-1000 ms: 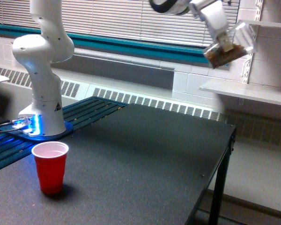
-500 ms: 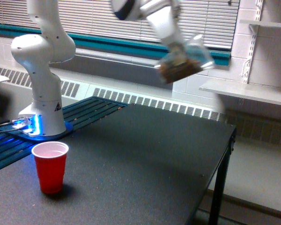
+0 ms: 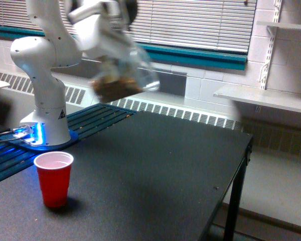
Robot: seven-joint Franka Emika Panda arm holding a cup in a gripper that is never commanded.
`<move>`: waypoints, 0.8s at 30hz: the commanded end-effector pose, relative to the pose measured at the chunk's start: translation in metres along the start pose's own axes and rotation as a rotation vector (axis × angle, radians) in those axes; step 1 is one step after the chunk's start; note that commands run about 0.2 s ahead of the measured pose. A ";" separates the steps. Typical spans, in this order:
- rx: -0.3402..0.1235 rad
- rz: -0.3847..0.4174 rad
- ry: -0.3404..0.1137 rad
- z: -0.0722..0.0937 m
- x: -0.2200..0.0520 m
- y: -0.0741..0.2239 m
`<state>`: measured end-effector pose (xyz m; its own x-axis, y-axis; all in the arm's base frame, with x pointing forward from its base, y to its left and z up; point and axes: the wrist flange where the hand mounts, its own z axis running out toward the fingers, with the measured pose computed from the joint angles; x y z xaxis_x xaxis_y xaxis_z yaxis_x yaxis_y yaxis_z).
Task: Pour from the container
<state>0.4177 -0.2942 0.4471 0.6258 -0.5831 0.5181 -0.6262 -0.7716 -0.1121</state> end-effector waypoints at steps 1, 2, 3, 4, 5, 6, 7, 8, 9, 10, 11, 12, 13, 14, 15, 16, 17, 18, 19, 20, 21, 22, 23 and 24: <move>-0.048 -0.056 -0.009 -0.003 -0.024 0.056; -0.056 -0.055 -0.012 -0.003 -0.029 0.063; -0.062 -0.053 -0.018 -0.002 -0.034 0.070; -0.067 -0.049 -0.024 -0.002 -0.040 0.077; -0.072 -0.049 -0.028 -0.002 -0.045 0.083; -0.077 -0.052 -0.030 -0.002 -0.049 0.088; -0.081 -0.053 -0.035 -0.002 -0.054 0.094; -0.085 -0.053 -0.042 -0.002 -0.059 0.099; -0.088 -0.053 -0.048 -0.002 -0.064 0.103; -0.092 -0.055 -0.053 -0.002 -0.069 0.107; -0.095 -0.055 -0.060 -0.002 -0.074 0.111; -0.099 -0.056 -0.067 -0.002 -0.078 0.115; -0.102 -0.058 -0.071 -0.003 -0.082 0.118; -0.107 -0.060 -0.074 -0.003 -0.085 0.121; -0.111 -0.060 -0.074 -0.004 -0.087 0.123; -0.115 -0.061 -0.075 -0.005 -0.090 0.125; -0.117 -0.061 -0.080 -0.005 -0.093 0.127; -0.118 -0.062 -0.087 -0.004 -0.097 0.128; -0.118 -0.064 -0.093 -0.004 -0.100 0.129; -0.117 -0.067 -0.097 -0.004 -0.103 0.129; -0.118 -0.069 -0.098 -0.004 -0.105 0.130; -0.123 -0.073 -0.095 -0.005 -0.106 0.131; -0.125 -0.076 -0.095 -0.006 -0.107 0.132; -0.127 -0.074 -0.098 -0.005 -0.109 0.133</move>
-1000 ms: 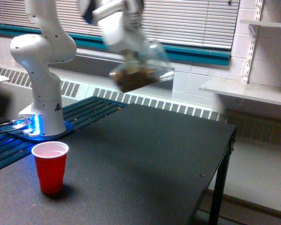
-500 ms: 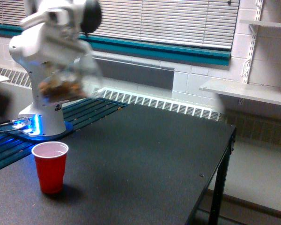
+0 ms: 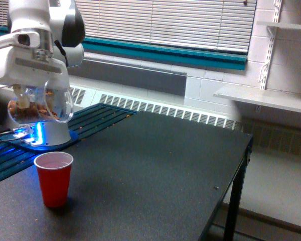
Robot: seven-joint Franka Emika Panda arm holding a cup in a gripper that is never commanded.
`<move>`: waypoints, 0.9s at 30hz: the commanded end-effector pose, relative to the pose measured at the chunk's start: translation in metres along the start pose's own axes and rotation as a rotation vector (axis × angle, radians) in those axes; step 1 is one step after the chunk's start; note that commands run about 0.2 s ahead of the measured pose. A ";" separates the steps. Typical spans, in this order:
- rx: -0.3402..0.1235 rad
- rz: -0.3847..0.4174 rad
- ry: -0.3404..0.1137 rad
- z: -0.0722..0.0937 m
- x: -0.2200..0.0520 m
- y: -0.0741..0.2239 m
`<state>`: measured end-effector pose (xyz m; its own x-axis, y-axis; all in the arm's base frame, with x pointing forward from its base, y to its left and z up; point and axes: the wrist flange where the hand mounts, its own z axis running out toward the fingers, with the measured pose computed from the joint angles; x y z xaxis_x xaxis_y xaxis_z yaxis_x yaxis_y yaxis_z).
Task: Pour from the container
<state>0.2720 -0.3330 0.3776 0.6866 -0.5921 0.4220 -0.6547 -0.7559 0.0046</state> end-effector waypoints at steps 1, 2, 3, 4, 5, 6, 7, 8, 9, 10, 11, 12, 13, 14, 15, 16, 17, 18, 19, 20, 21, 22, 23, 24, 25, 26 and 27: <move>-0.014 -0.044 0.012 -0.005 -0.008 0.006; -0.017 -0.045 0.010 -0.005 -0.010 0.007; -0.018 -0.048 0.007 -0.004 -0.012 0.007; -0.019 -0.047 0.001 -0.003 -0.015 0.009; -0.022 -0.047 -0.004 -0.002 -0.018 0.010; -0.025 -0.052 -0.009 -0.001 -0.021 0.011; -0.028 -0.057 -0.013 -0.001 -0.023 0.012; -0.031 -0.059 -0.017 0.000 -0.026 0.014; -0.035 -0.061 -0.022 0.001 -0.029 0.016; -0.039 -0.065 -0.028 0.002 -0.032 0.017; -0.042 -0.068 -0.032 0.002 -0.035 0.019; -0.046 -0.070 -0.034 0.003 -0.038 0.020; -0.051 -0.074 -0.037 0.003 -0.040 0.022; -0.055 -0.076 -0.041 0.004 -0.042 0.024; -0.058 -0.076 -0.047 0.004 -0.045 0.025; -0.060 -0.074 -0.052 0.005 -0.048 0.026; -0.063 -0.073 -0.057 0.006 -0.051 0.028; -0.066 -0.074 -0.061 0.006 -0.053 0.029; -0.069 -0.076 -0.065 0.007 -0.056 0.030; -0.073 -0.078 -0.068 0.007 -0.058 0.031; -0.077 -0.080 -0.070 0.007 -0.059 0.033; -0.081 -0.081 -0.074 0.008 -0.061 0.033; -0.084 -0.083 -0.078 0.009 -0.063 0.034; -0.086 -0.085 -0.081 0.009 -0.065 0.034; -0.088 -0.088 -0.084 0.010 -0.067 0.034; -0.089 -0.092 -0.089 0.011 -0.069 0.033; -0.091 -0.097 -0.093 0.012 -0.071 0.033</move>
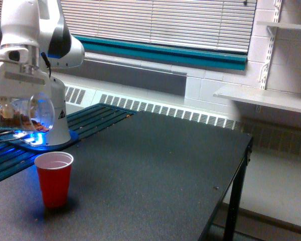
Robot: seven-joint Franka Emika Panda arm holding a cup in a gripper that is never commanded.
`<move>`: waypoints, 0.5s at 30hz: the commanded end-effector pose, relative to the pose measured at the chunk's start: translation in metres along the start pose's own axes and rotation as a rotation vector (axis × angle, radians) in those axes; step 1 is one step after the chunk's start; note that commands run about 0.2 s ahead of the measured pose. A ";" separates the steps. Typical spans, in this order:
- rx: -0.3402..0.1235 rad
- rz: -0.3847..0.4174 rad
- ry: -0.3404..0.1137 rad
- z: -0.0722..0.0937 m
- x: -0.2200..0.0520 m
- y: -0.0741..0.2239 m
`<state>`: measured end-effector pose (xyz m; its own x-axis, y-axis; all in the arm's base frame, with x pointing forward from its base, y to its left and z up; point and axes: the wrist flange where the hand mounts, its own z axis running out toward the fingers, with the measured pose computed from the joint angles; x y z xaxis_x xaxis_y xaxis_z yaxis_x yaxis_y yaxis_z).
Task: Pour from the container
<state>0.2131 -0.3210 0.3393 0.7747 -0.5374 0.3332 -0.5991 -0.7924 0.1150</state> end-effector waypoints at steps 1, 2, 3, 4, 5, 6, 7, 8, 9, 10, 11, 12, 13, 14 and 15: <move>-0.014 0.002 -0.007 0.001 -0.009 0.002; -0.017 -0.003 -0.010 0.002 -0.011 0.001; -0.020 -0.009 -0.014 0.002 -0.012 0.000; -0.022 -0.016 -0.020 0.003 -0.014 0.000; -0.024 -0.021 -0.025 0.005 -0.016 -0.001; -0.027 -0.026 -0.028 0.005 -0.018 -0.002; -0.031 -0.033 -0.030 0.006 -0.019 -0.002; -0.033 -0.039 -0.035 0.007 -0.020 -0.004; -0.034 -0.040 -0.040 0.008 -0.022 -0.005; -0.036 -0.040 -0.044 0.009 -0.024 -0.006; -0.039 -0.045 -0.047 0.010 -0.025 -0.007; -0.039 -0.050 -0.050 0.011 -0.026 -0.008; -0.040 -0.055 -0.053 0.012 -0.027 -0.009; -0.042 -0.059 -0.056 0.012 -0.027 -0.010; -0.044 -0.065 -0.056 0.012 -0.027 -0.012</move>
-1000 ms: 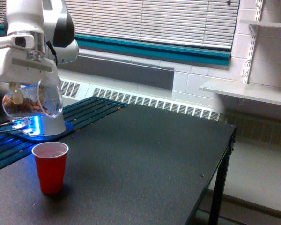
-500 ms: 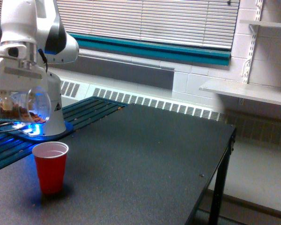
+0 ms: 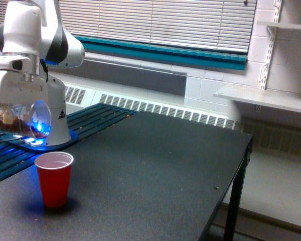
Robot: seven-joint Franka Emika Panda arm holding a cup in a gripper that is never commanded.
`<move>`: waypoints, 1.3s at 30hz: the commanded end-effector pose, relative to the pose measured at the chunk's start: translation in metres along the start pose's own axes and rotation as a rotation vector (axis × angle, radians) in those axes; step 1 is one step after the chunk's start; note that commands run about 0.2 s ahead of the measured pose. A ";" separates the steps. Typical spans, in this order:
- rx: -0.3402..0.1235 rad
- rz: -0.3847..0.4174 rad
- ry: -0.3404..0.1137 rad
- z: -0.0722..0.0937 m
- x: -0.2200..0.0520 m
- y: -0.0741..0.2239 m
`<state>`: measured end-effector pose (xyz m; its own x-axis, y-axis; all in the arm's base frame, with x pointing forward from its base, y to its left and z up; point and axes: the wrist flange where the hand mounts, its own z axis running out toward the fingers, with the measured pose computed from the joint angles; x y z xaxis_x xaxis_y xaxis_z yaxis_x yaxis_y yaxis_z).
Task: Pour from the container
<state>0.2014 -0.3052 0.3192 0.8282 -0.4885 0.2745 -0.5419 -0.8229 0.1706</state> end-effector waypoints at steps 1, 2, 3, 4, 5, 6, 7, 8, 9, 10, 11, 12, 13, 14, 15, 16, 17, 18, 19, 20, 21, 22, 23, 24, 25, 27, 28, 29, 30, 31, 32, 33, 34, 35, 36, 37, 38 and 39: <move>-0.011 0.007 -0.008 0.000 -0.002 -0.005; -0.013 0.002 -0.009 0.000 -0.002 -0.006; -0.015 -0.003 -0.010 0.000 -0.001 -0.007; -0.017 -0.007 -0.009 -0.001 0.000 -0.008; -0.020 -0.011 -0.008 -0.001 0.001 -0.008; -0.022 -0.014 -0.009 -0.001 0.002 -0.008; -0.024 -0.018 -0.011 -0.002 0.002 -0.008; -0.029 -0.020 -0.010 -0.002 0.004 -0.007; -0.035 -0.022 -0.009 -0.003 0.005 -0.007; -0.040 -0.025 -0.009 -0.003 0.006 -0.006; -0.046 -0.026 -0.010 -0.004 0.007 -0.005; -0.050 -0.026 -0.012 -0.004 0.008 -0.005; -0.055 -0.027 -0.013 -0.004 0.009 -0.005; -0.059 -0.028 -0.014 -0.005 0.010 -0.005; -0.061 -0.031 -0.014 -0.005 0.011 -0.005; -0.064 -0.035 -0.015 -0.005 0.012 -0.006; -0.069 -0.039 -0.014 -0.005 0.013 -0.006; -0.072 -0.042 -0.015 -0.005 0.014 -0.006; -0.074 -0.044 -0.017 -0.005 0.014 -0.006; -0.077 -0.048 -0.019 -0.004 0.015 -0.007; -0.080 -0.051 -0.019 -0.004 0.015 -0.007; -0.084 -0.054 -0.018 -0.004 0.016 -0.007; -0.087 -0.056 -0.019 -0.004 0.017 -0.008; -0.089 -0.059 -0.023 -0.003 0.016 -0.009; -0.090 -0.061 -0.025 -0.003 0.016 -0.009; -0.093 -0.068 -0.027 -0.002 0.017 -0.011; -0.095 -0.073 -0.028 -0.002 0.017 -0.012; -0.097 -0.078 -0.029 -0.002 0.017 -0.012; -0.100 -0.082 -0.028 -0.002 0.018 -0.013; -0.102 -0.087 -0.028 -0.002 0.019 -0.013; -0.104 -0.092 -0.027 -0.002 0.020 -0.014; -0.107 -0.095 -0.026 -0.003 0.021 -0.014; -0.109 -0.099 -0.025 -0.003 0.021 -0.015; -0.110 -0.102 -0.024 -0.003 0.022 -0.015; -0.111 -0.104 -0.024 -0.003 0.023 -0.016; -0.113 -0.106 -0.024 -0.003 0.023 -0.016; -0.115 -0.107 -0.024 -0.003 0.023 -0.016; -0.118 -0.110 -0.024 -0.004 0.023 -0.016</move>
<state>0.2223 -0.3016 0.3213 0.8883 -0.4054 0.2158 -0.4551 -0.8402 0.2949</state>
